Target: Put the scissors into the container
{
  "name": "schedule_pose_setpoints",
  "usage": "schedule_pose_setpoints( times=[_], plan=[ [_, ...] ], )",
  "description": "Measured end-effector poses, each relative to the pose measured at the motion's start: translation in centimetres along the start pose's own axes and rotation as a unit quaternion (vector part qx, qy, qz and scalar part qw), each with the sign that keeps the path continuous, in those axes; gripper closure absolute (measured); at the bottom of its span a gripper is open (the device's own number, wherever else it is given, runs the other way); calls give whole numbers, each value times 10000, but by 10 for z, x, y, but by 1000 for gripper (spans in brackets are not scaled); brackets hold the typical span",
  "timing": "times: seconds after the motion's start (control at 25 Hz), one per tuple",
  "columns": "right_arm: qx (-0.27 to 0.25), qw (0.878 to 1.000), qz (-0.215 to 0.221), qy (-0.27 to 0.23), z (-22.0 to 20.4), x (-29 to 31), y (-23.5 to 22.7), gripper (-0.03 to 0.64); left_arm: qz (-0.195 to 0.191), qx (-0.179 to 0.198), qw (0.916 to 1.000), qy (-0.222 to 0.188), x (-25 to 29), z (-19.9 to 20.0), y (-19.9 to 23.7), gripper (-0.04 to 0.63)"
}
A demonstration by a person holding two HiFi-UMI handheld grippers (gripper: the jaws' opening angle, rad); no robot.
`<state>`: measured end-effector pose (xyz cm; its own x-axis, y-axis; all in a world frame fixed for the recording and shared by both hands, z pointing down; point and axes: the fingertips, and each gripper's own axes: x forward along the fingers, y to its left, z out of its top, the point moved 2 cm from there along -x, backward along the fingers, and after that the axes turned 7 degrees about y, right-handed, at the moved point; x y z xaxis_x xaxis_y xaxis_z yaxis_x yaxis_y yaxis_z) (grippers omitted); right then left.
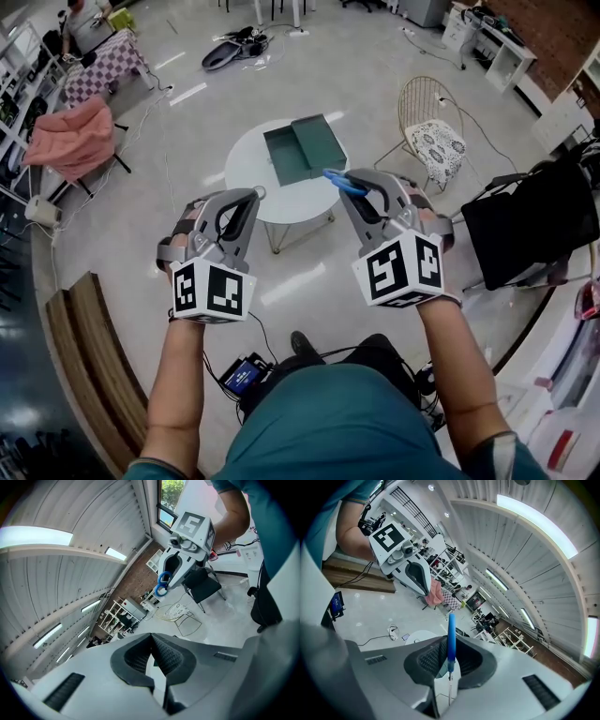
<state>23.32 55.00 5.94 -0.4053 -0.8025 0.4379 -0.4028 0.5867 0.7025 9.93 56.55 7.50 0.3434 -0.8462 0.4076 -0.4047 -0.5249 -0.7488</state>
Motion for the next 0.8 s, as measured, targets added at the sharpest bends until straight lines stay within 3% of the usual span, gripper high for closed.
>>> schedule_pose_setpoints(
  times=[0.24, 0.44, 0.8],
  plan=[
    [-37, 10000, 53, -6, 0, 22, -6, 548, -6, -80, 10000, 4, 16, -10, 9, 577],
    [-45, 9997, 169, -141, -9, 60, -20, 548, 63, -149, 9996, 245, 41, -24, 15, 577],
    [-288, 9959, 599, -619, 9, 145, -85, 548, 372, -405, 9954, 787, 95, -33, 83, 577]
  ],
)
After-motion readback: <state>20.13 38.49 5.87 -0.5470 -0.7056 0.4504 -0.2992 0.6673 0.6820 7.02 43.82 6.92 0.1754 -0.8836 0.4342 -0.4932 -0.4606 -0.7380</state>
